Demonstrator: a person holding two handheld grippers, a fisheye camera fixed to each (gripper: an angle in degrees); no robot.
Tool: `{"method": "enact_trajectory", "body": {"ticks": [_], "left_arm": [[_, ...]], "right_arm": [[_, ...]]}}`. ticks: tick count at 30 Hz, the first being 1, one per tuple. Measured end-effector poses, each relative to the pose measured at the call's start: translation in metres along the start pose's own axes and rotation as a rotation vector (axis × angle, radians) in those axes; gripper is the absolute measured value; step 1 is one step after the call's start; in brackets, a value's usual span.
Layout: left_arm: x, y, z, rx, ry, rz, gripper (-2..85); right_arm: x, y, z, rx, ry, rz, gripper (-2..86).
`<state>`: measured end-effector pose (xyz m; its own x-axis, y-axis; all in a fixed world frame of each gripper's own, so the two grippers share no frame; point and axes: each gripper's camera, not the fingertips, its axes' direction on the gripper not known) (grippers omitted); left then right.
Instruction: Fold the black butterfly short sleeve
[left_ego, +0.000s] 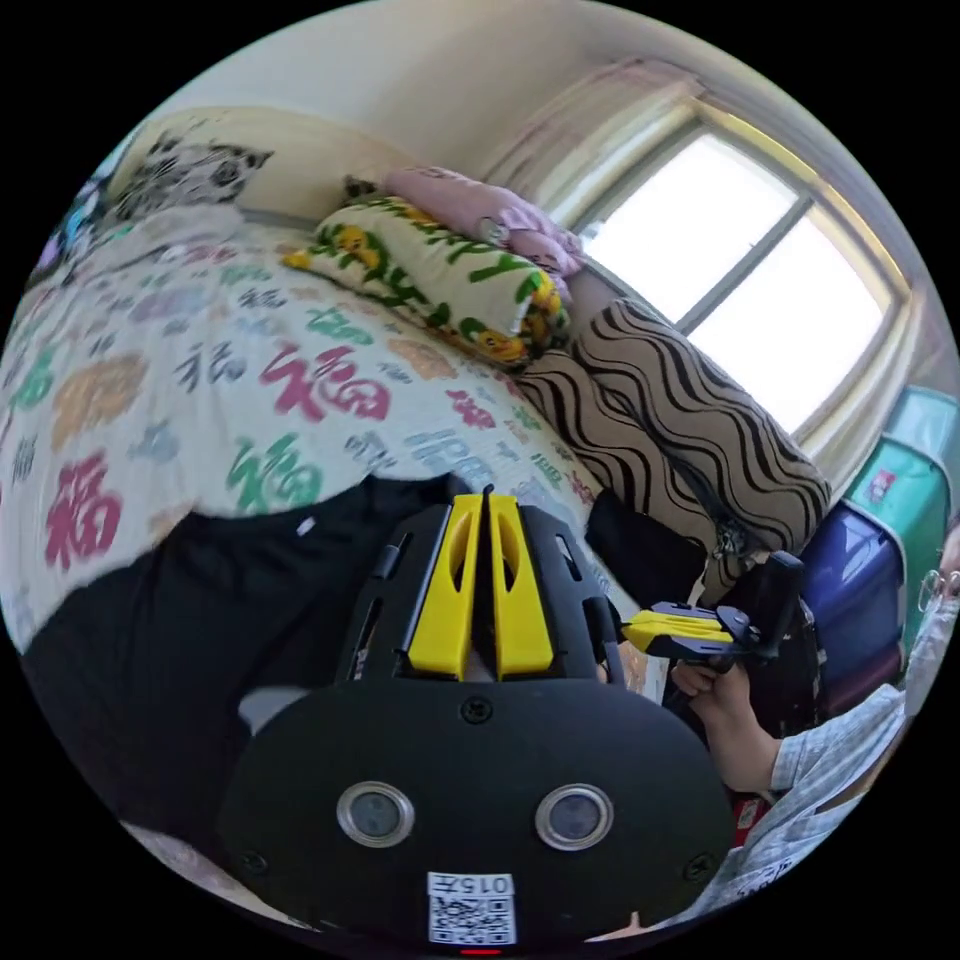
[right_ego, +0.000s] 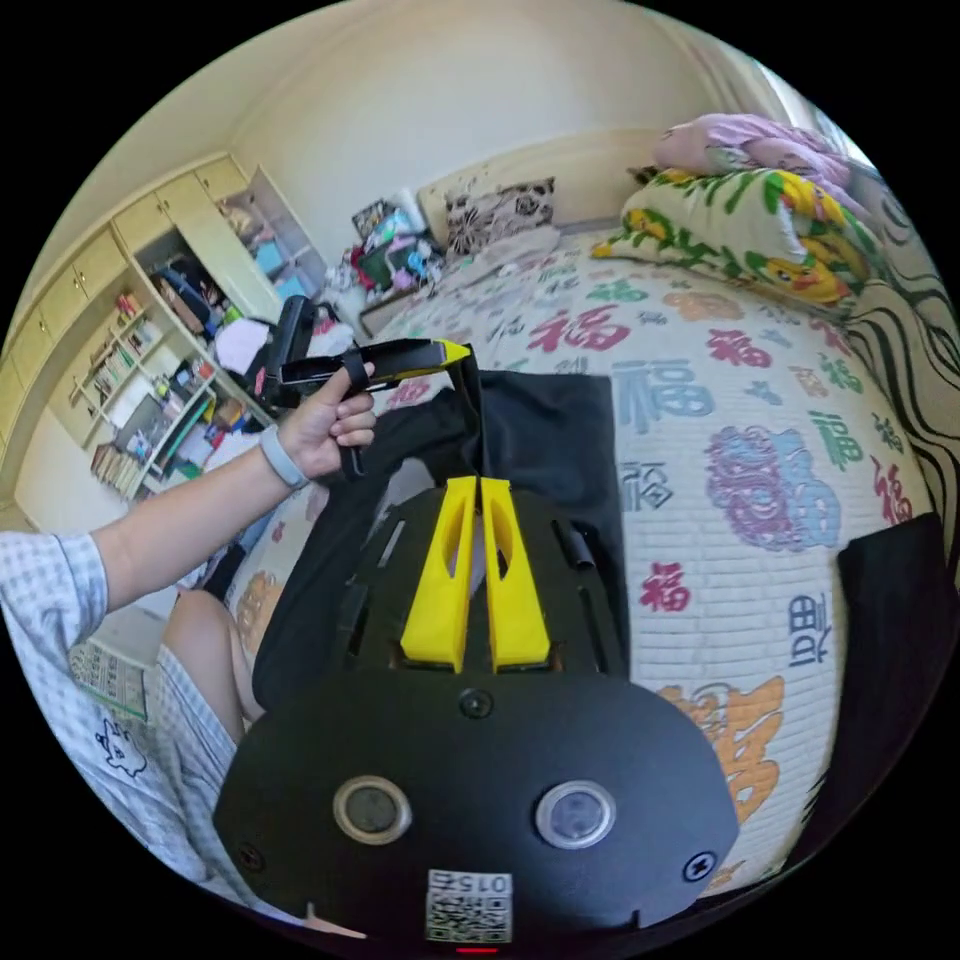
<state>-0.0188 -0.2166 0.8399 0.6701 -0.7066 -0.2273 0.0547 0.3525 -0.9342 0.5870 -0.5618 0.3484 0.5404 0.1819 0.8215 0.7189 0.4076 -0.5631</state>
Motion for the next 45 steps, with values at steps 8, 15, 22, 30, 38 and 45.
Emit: {"method": "enact_trajectory", "body": {"ticks": [8,15,22,30,38,45], "left_arm": [[-0.096,0.069,-0.041,-0.052,-0.088,-0.262,7.4],[-0.089,0.066,-0.037,-0.150,-0.068,-0.048,7.1],[-0.127,0.101,-0.026,-0.326,-0.265,-0.015,3.0],[-0.156,0.155,-0.105,-0.054,-0.225,-0.081,8.1],[-0.258,0.242,-0.222,0.233,-0.453,-0.478,9.2],[-0.323,0.273,-0.230,0.379,-0.404,-0.688,6.8]], "right_arm": [[-0.085,-0.013,0.059,-0.278,0.081,-0.072,5.4],[-0.118,-0.053,0.065,-0.228,0.011,-0.024,4.6],[-0.189,-0.054,0.120,-0.399,0.090,-0.135,4.6],[-0.243,-0.101,0.104,-0.420,0.197,-0.078,4.5],[-0.370,-0.222,0.128,-0.317,0.083,-0.190,5.1],[-0.495,-0.309,0.222,-0.414,-0.037,-0.286,5.1]]}}
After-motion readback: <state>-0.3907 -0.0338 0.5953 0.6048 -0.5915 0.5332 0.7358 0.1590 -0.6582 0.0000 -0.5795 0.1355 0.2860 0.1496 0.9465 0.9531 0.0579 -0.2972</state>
